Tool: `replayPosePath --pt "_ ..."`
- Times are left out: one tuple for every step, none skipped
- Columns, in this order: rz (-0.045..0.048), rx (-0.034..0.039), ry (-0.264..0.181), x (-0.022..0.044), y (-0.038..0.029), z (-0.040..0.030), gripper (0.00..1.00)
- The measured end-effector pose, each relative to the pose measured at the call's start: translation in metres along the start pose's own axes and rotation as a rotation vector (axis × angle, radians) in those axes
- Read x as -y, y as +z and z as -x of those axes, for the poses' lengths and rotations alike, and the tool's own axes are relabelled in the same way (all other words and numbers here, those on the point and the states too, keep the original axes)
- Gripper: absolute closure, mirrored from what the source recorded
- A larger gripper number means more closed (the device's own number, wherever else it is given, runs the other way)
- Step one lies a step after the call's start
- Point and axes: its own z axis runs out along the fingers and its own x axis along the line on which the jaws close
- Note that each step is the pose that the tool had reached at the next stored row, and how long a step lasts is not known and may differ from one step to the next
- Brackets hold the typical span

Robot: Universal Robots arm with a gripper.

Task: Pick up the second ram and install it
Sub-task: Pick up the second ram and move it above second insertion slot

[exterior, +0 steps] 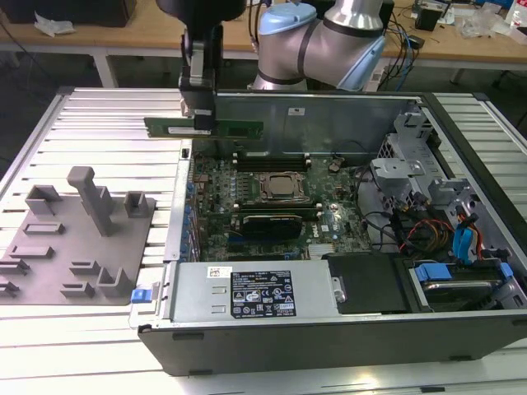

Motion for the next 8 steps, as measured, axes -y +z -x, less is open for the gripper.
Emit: replayPosePath --pt "0.0003 -0.0002 0.0 0.0045 -0.0003 0.0007 0.87" --pt "0.0004 -0.0002 0.0 0.0077 -0.0004 0.0012 0.87" --pt "0.0005 -0.0001 0.0 0.011 -0.0006 0.0018 0.87" --pt "0.0009 -0.0001 0.0 0.0172 -0.0008 0.003 0.87" --pt "0.0012 -0.0001 0.0 0.0222 -0.0011 0.004 0.87" --pt "0.0013 -0.0001 0.0 0.0249 -0.0011 0.0045 0.87" --pt "0.0015 -0.0001 0.0 0.0277 -0.0013 0.0051 0.87" --pt "0.0017 -0.0001 0.0 0.0334 -0.0016 0.0061 0.87"
